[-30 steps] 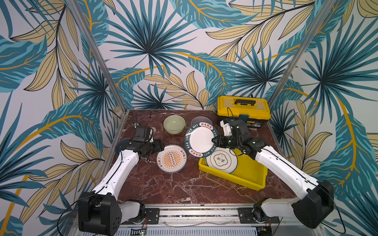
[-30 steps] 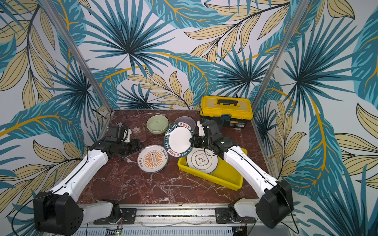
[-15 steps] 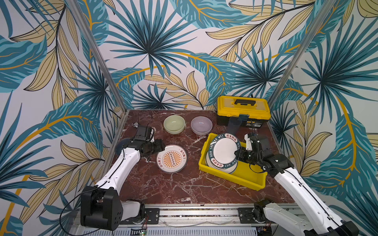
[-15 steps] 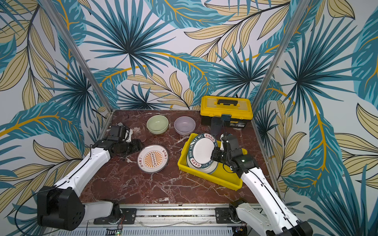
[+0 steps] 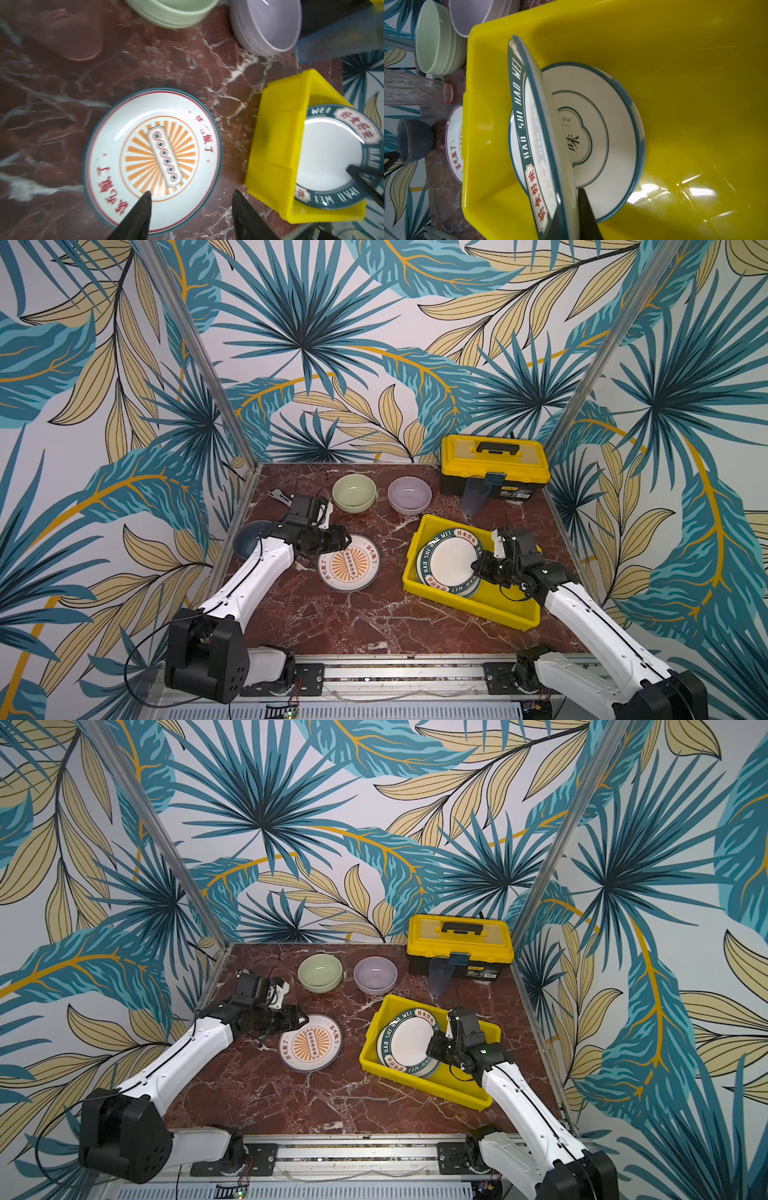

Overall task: Place the mixed dishes into the plastic bin
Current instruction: 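Carry the green-rimmed plate into the bin with the right gripper while left gripper releases, then lower the green-rimmed plate onto the bin plates with right gripper while left gripper steadies it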

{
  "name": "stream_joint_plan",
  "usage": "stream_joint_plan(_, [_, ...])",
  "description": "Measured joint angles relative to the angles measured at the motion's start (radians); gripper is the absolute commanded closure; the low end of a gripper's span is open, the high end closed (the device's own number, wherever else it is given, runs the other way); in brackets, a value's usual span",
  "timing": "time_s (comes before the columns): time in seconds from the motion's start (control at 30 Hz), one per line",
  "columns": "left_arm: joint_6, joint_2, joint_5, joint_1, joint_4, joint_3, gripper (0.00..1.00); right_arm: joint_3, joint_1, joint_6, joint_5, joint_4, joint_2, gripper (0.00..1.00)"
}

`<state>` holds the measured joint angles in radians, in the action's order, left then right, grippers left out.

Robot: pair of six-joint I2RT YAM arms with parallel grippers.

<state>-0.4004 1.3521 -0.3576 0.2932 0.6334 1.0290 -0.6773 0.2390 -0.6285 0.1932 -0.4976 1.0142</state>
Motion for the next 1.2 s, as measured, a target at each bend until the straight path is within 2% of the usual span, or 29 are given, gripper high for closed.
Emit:
stream_joint_plan(0.2, [-0.015, 0.143, -0.055, 0.221, -0.081, 0.106, 0.4, 0.043, -0.029, -0.029, 0.069, 0.123, 0.053, 1.0])
stream_joint_plan(0.37, [-0.025, 0.267, -0.053, 0.323, -0.09, 0.203, 0.46, 0.088, -0.044, -0.049, 0.117, 0.204, 0.087, 1.0])
stream_joint_plan(0.67, [-0.039, 0.335, 0.035, 0.353, 0.004, 0.251, 0.51, 0.164, -0.074, -0.073, 0.188, 0.323, 0.11, 0.96])
stream_joint_plan(0.9, [-0.044, 0.355, 0.092, 0.362, 0.091, 0.278, 0.59, 0.175, -0.082, -0.078, 0.262, 0.417, 0.197, 0.91])
stream_joint_plan(1.03, [-0.049, 0.391, 0.114, 0.377, 0.126, 0.304, 0.64, 0.175, -0.082, -0.071, 0.292, 0.444, 0.243, 0.85])
stream_joint_plan(1.2, [-0.073, 0.444, 0.112, 0.397, 0.143, 0.335, 0.67, 0.181, -0.081, -0.048, 0.302, 0.432, 0.29, 0.73])
